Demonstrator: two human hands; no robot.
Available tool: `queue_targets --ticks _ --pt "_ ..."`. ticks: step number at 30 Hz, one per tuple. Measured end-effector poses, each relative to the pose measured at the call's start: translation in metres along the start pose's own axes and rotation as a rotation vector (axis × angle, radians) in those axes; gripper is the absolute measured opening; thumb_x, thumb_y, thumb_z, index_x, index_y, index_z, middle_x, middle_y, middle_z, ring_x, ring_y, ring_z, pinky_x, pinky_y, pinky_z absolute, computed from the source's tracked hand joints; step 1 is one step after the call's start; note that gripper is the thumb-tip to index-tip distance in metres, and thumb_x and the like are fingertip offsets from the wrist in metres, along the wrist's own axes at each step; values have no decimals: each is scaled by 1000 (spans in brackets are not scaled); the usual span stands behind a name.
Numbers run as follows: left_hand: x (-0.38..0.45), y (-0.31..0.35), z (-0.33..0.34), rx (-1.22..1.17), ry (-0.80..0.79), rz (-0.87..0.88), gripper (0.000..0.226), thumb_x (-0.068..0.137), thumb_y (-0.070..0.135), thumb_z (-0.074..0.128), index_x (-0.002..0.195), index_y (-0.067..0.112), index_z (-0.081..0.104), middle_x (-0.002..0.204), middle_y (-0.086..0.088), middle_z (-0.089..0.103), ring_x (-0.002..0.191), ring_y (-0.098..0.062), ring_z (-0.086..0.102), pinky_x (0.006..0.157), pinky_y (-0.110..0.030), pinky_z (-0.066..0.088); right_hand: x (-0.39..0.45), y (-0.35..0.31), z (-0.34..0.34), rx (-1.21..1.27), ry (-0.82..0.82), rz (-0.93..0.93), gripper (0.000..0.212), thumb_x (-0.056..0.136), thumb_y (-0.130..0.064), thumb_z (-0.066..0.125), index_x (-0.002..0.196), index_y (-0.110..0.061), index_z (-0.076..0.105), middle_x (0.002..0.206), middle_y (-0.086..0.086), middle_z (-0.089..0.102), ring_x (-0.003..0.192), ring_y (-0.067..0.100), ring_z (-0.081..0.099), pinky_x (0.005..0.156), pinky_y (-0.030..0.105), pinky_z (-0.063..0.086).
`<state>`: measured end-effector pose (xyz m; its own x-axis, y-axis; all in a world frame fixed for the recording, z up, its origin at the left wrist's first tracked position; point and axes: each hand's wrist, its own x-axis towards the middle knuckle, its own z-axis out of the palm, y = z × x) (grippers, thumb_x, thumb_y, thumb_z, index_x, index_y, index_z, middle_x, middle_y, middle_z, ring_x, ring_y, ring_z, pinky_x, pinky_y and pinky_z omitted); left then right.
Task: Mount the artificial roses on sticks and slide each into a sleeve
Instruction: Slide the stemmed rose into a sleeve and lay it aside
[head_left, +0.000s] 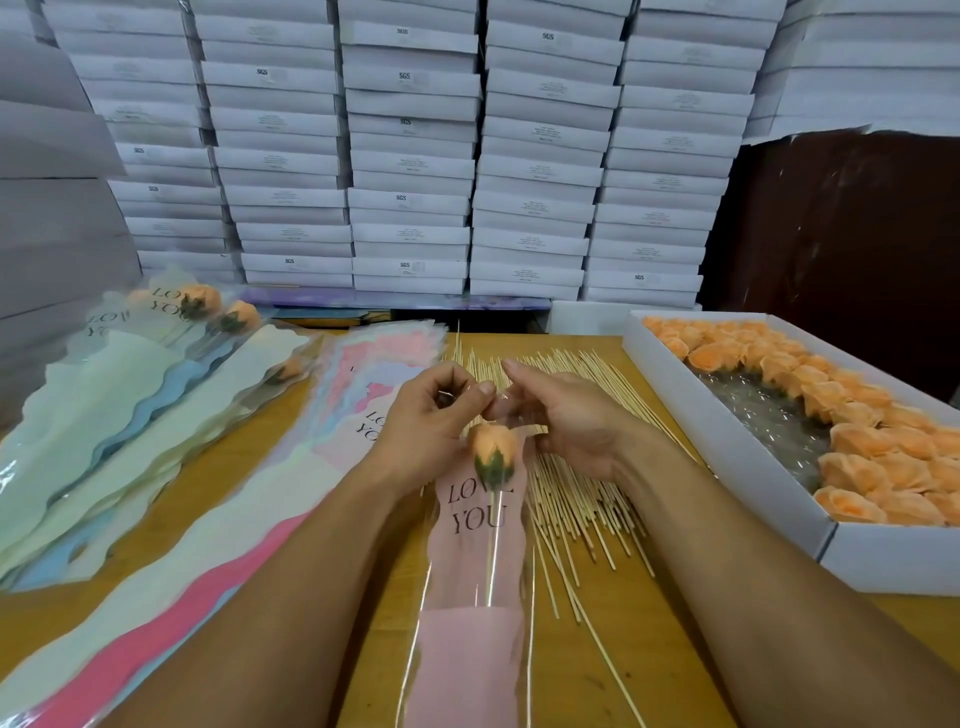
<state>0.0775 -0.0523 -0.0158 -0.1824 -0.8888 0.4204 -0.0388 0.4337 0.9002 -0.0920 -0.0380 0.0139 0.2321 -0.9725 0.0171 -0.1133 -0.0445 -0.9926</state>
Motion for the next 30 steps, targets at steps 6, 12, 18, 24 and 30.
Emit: queue_targets --ticks 6,12,18,24,30 --pt "2 -4 2 -59 71 -39 24 92 32 69 71 22 62 65 7 60 61 -9 53 62 -31 43 -1 -1 -1 48 -84 25 39 80 -53 71 97 -18 78 102 6 73 84 20 68 66 33 56" --pt "6 -2 -2 -27 228 -41 29 93 30 69 76 11 57 72 -5 52 57 -10 46 54 -20 40 -3 -3 -3 147 -175 176 63 72 -38 83 121 -2 65 91 16 71 63 21 67 50 28 55" --pt "9 0 -2 38 360 -12 28 95 26 67 76 11 55 80 -8 49 62 -10 46 53 -18 39 -10 -4 -3 -82 -348 300 44 73 -43 81 96 -7 69 69 3 55 52 11 48 39 19 39" --pt "13 -2 -10 78 463 -15 28 95 29 67 74 14 55 67 1 49 54 -5 42 49 -13 36 -21 -8 -1 -221 -708 336 25 87 -24 69 87 2 66 81 17 68 50 12 65 33 16 40" --pt "15 -6 -18 51 513 -37 30 95 33 66 73 18 53 73 -3 51 68 -18 46 62 -32 40 -22 -10 10 -266 -817 379 23 95 -16 61 81 -4 75 75 12 73 51 12 68 32 15 39"
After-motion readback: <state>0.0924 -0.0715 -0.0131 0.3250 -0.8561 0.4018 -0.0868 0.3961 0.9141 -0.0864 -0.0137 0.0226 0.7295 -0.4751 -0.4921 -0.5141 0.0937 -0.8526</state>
